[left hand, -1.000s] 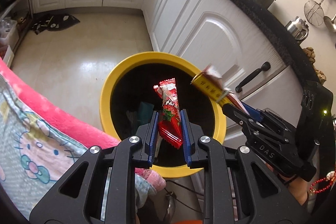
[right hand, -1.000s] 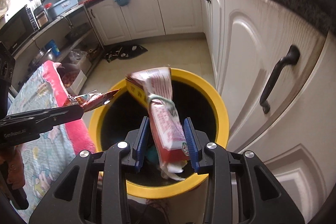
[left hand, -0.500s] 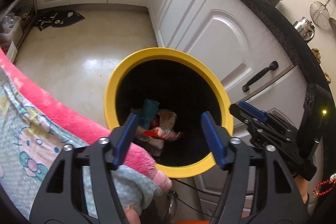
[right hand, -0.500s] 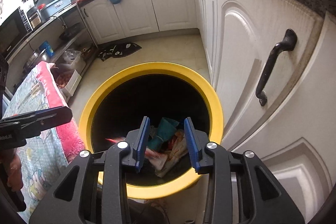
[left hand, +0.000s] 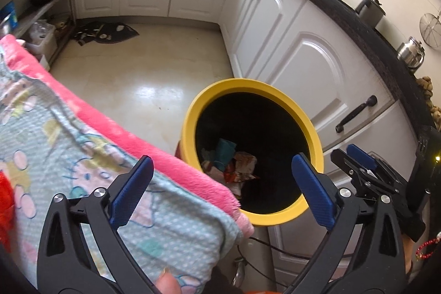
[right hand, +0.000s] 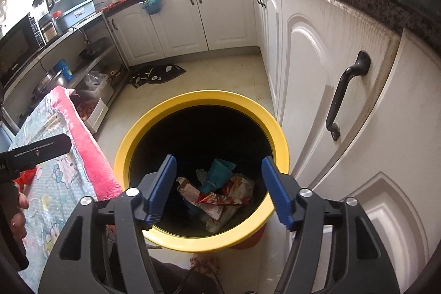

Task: Collect trash
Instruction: 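Move both open tools back over the table toward the red plastic bag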

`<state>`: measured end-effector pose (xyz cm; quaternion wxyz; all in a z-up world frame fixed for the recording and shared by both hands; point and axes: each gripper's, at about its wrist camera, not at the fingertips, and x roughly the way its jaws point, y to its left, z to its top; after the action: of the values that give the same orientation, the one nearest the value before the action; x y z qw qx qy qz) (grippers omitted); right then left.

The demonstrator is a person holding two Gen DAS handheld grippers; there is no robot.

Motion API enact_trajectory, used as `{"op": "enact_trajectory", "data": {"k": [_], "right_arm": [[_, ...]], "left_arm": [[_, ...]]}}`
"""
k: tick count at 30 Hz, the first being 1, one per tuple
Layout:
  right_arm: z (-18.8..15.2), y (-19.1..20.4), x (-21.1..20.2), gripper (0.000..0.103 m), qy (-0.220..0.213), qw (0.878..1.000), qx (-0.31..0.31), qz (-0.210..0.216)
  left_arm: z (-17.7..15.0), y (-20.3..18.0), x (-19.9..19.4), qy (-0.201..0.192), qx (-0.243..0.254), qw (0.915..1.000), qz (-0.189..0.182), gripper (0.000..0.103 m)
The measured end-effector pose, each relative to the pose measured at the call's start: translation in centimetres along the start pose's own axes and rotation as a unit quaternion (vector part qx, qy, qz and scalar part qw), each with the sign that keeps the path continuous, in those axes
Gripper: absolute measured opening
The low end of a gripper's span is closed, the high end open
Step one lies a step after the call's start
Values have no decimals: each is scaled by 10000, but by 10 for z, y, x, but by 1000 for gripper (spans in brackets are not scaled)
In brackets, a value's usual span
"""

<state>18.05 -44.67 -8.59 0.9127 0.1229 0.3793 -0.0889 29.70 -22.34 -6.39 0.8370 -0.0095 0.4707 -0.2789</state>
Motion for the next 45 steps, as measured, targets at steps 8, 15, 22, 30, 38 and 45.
{"op": "enact_trajectory", "data": {"k": [8,15,22,30,38,45], "right_arm": [[3,13,-17,76,-220,9997,-67,-14],[6,28,-33,80,-421,9989,-187,103],[10,53,-47,81,-573,9970,-390,340],[10,94,-60,82,-686,9926,-729,686],[6,141,-63,82,-648,9858,-1106,1087],[2,176,-66,82,-613,9786,-1395,1381]], "left_arm": [[-4,8,-26,-221,-79,9997,50,92],[-12,20,-50,-408,-177,9990,82,92],[-22,42,-77,-607,-389,9971,253,92],[-38,74,-114,-861,-682,9925,529,92],[-55,109,-151,-1100,-962,9855,863,92],[-71,134,-176,-1242,-1200,9793,1054,92]]}}
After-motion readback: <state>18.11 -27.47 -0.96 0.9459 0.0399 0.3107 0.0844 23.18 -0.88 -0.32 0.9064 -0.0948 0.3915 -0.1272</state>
